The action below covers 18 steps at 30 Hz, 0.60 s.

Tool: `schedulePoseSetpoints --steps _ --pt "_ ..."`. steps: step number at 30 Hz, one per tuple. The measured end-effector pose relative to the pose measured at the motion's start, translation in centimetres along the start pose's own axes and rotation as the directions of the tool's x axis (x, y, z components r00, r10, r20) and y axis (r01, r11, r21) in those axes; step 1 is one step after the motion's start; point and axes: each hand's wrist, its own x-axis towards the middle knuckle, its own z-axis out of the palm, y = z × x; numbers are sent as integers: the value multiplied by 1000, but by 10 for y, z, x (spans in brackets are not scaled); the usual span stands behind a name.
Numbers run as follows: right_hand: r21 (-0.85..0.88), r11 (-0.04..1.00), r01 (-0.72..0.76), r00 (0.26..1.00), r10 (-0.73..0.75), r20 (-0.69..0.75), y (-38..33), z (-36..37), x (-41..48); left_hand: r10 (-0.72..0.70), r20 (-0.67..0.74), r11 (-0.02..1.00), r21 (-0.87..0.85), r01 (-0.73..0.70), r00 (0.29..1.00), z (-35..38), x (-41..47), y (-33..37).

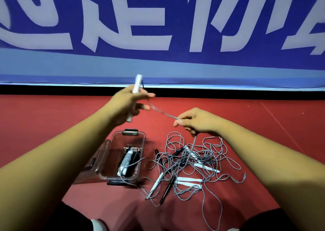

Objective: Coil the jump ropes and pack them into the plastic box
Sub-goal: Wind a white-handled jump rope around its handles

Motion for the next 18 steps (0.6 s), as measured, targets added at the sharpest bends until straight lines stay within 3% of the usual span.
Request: schedulePoseSetpoints --steps 2,4,7,9,11,12,14,16,18 --pt "-27 994 104 994 -103 38 -23 9 -1 -24 214 959 280 -37 977 14 -15 1" --pt "-77 976 202 979 -204 -23 -42 12 -2 -127 324 888 459 -39 937 23 -25 2" --pt "-38 970 241 959 -244 -143 -50 4 1 -169 378 927 374 17 910 24 -25 3" --pt "-8 982 188 977 -188 -96 -35 -2 4 -119 309 991 91 96 944 15 -13 9" --pt "-31 998 57 998 -57 4 -8 -7 4 -97 179 963 -230 137 979 1 -3 15" --pt "-60 998 -25 999 28 40 7 -9 3 -88 108 942 -313 118 990 -8 2 15" --pt "-123 984 -125 990 132 49 27 -13 -2 -101 -21 921 -381 85 995 -22 8 11" --pt "-118 985 -123 992 122 -17 32 -15 -3 -150 -119 907 -411 89 981 -34 13 6" --pt "-26 997 -75 995 73 -70 24 -13 -2 -133 -244 979 -183 89 961 -43 16 2"
